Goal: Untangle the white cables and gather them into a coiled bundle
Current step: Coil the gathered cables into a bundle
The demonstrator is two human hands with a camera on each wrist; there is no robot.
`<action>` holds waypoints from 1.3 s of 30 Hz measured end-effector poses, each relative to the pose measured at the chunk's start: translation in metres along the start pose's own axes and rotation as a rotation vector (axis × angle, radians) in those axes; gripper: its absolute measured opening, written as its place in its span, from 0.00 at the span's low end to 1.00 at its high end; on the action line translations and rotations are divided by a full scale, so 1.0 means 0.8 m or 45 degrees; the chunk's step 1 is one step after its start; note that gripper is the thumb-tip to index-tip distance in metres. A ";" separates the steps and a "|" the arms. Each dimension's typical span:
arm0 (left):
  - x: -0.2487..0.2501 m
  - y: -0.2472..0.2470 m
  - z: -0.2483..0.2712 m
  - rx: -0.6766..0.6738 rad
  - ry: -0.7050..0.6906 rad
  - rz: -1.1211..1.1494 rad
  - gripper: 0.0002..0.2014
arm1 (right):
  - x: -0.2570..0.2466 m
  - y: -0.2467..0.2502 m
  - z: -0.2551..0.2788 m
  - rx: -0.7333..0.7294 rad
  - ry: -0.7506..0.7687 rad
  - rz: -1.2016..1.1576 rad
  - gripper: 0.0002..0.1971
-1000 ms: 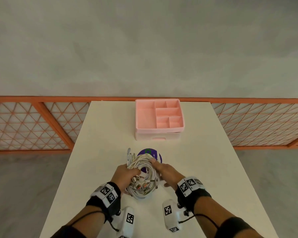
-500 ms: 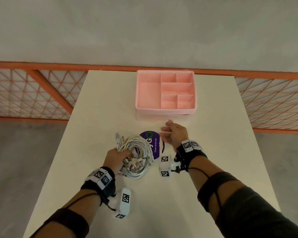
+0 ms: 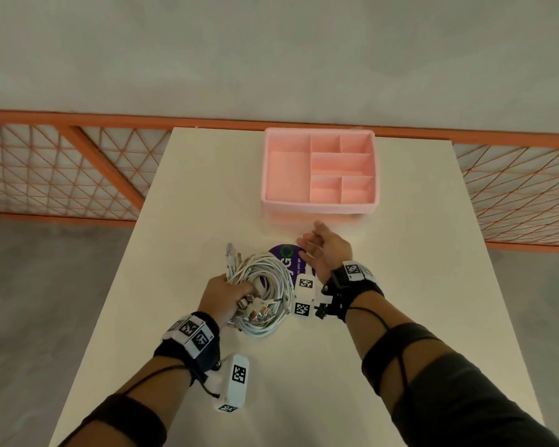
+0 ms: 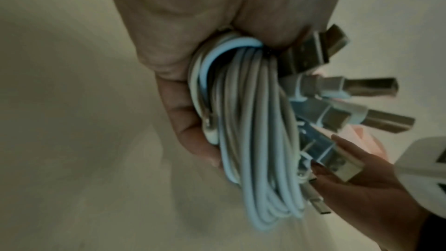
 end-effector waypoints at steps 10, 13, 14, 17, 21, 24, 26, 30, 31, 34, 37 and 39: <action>0.079 -0.008 0.063 -0.353 -0.193 0.035 0.20 | 0.053 0.030 0.068 0.013 0.026 -0.123 0.05; 0.099 -0.026 0.067 -0.431 -0.159 0.043 0.19 | 0.066 0.038 0.081 0.043 0.039 -0.018 0.05; 0.103 -0.034 0.066 -0.460 -0.133 0.046 0.20 | 0.070 0.040 0.085 0.062 0.026 -0.080 0.07; 0.110 -0.067 0.056 -0.545 0.020 0.057 0.20 | 0.072 0.043 0.092 0.103 -0.051 -0.362 0.15; 0.106 -0.110 0.021 -0.564 0.288 0.047 0.19 | 0.063 0.040 0.099 0.007 0.083 -0.161 0.13; 0.104 -0.130 -0.008 -0.548 0.408 0.056 0.19 | 0.067 0.041 0.098 -0.026 0.058 -0.103 0.10; 0.100 -0.137 -0.027 -0.552 0.452 0.040 0.20 | 0.067 0.038 0.098 -0.058 0.065 -0.088 0.08; 0.088 -0.145 -0.084 -0.556 0.470 -0.038 0.25 | 0.064 0.037 0.097 -0.097 0.061 -0.148 0.08; 0.071 -0.146 -0.122 -0.552 0.485 -0.097 0.29 | 0.065 0.038 0.096 -0.092 0.051 -0.151 0.09; 0.015 -0.144 -0.241 -0.500 0.520 -0.194 0.36 | 0.071 0.040 0.090 -0.091 0.017 -0.177 0.11; 0.048 -0.147 -0.190 -0.455 0.486 -0.141 0.29 | 0.074 0.043 0.085 -0.093 0.000 -0.178 0.08; 0.078 -0.151 -0.140 -0.434 0.468 -0.035 0.29 | 0.075 0.043 0.083 -0.096 -0.004 -0.158 0.06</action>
Point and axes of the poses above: each hand's wrist, its own z-axis away from the middle knuckle, its own y-axis out of the back of the hand, x = y × z, the point moved 5 cm from there along -z, towards the middle knuckle, and after that the axes turned 4 degrees about -x, right-handed, at the moved point
